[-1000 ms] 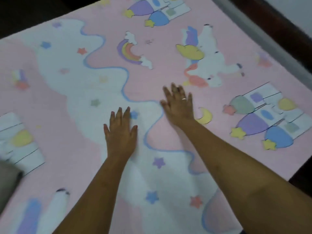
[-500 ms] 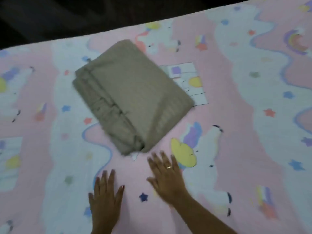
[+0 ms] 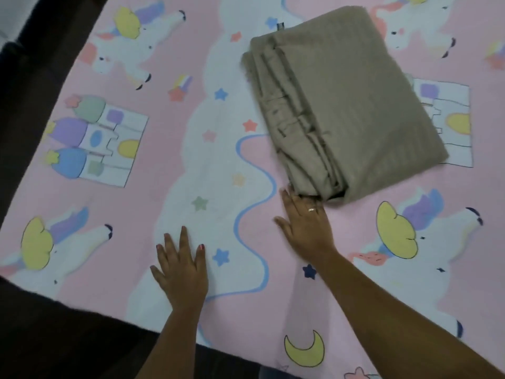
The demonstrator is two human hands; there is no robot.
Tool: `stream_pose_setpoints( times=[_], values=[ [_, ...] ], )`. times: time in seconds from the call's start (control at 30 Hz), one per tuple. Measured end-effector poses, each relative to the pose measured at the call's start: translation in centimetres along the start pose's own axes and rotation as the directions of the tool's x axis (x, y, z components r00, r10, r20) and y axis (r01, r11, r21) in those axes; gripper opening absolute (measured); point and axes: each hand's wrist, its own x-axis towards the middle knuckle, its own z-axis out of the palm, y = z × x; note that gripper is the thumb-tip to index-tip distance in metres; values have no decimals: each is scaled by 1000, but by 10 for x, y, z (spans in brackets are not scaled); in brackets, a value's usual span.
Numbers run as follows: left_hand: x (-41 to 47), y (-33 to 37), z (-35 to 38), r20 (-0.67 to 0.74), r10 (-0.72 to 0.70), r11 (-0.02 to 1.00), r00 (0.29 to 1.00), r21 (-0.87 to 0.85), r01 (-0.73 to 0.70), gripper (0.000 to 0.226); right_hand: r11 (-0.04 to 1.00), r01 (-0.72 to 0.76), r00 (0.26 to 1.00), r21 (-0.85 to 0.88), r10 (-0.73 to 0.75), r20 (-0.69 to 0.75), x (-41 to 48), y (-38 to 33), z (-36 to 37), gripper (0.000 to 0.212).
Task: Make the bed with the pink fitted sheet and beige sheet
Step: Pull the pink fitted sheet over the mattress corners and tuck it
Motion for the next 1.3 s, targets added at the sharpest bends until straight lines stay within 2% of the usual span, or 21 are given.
stream_pose_setpoints(
  times=[0.07, 0.1, 0.17, 0.2, 0.23, 0.27, 0.3, 0.33, 0.37, 0.4, 0.47, 0.53, 0.63, 0.73, 0.9, 0.97, 1.03, 1.13, 1.2, 1.27, 1.3],
  values=[
    [-10, -9, 2, -6, -65, 997, 998, -30, 65, 68, 997, -69, 998, 31, 69, 1, -3, -43, 15, 67],
    [-15, -16, 2, -10, -94, 995, 995, -44, 94, 64, 998, -15, 1000, 59, 13, 26, -8, -71, 24, 68],
    [-26, -28, 0, 6, -179, 981, 984, -72, 179, 57, 958, 267, 954, 106, -278, 112, -24, -118, 31, 67],
    [-33, -35, -4, 32, -241, 967, 970, -78, 243, 58, 886, 442, 874, 138, -460, 157, -34, -135, 34, 65],
    [-40, -41, -7, 64, -309, 947, 949, -74, 313, 58, 791, 584, 762, 184, -612, 214, -42, -147, 34, 63],
    [-45, -48, -15, 86, -391, 914, 916, -75, 398, 58, 706, 669, 660, 234, -709, 250, -46, -155, 29, 62],
    [-46, -55, -23, 101, -486, 863, 868, -104, 495, 58, 664, 697, 618, 272, -748, 242, -42, -156, 24, 61],
    [-44, -62, -31, 114, -566, 803, 816, -146, 578, 58, 675, 679, 639, 287, -737, 220, -33, -154, 17, 61],
    [-39, -69, -37, 117, -605, 771, 788, -161, 616, 58, 717, 636, 692, 284, -693, 202, -19, -150, 8, 63],
    [-32, -77, -41, 95, -590, 792, 802, -127, 597, 59, 779, 570, 763, 262, -620, 184, -2, -142, -1, 65],
    [-12, -90, -48, 15, -449, 892, 894, -54, 449, 61, 890, 393, 900, 232, -423, 102, 38, -122, -16, 71],
    [17, -94, -54, -37, -320, 946, 947, -69, 317, 61, 964, 192, 973, 184, -212, 94, 78, -103, -28, 72],
    [64, -88, -59, -80, -195, 973, 977, -138, 183, 60, 1000, -9, 996, -9, 10, 89, 123, -83, -29, 64],
    [107, -97, -53, -116, -4, 995, 993, -99, -7, 58, 984, -175, 977, -26, 177, 120, 142, -100, -15, 63],
    [158, -183, -58, -162, 78, 997, 984, -3, -79, 59, 959, -279, 960, -53, 278, -16, 161, -226, 35, 67],
    [173, -224, -72, -177, 39, 998, 983, -38, -46, 56, 976, -215, 977, -28, 214, -13, 159, -295, 51, 71],
    [185, -257, -90, -176, -66, 995, 982, -83, 52, 55, 994, -112, 993, 18, 111, 31, 151, -364, 68, 73],
    [199, -285, -108, -89, -190, 968, 978, -181, 171, 55, 987, 149, 984, 61, -154, 88, 132, -450, 90, 69],
    [211, -297, -117, -47, -209, 943, 977, -274, 188, 54, 926, 368, 909, 83, -377, 178, 129, -488, 93, 63],
    [221, -304, -122, -27, -202, 925, 979, -333, 181, 52, 791, 601, 762, 118, -611, 215, 137, -502, 89, 54],
    [224, -306, -124, -30, -204, 922, 978, -342, 182, 51, 732, 672, 704, 116, -679, 208, 145, -501, 85, 53]
  ],
)
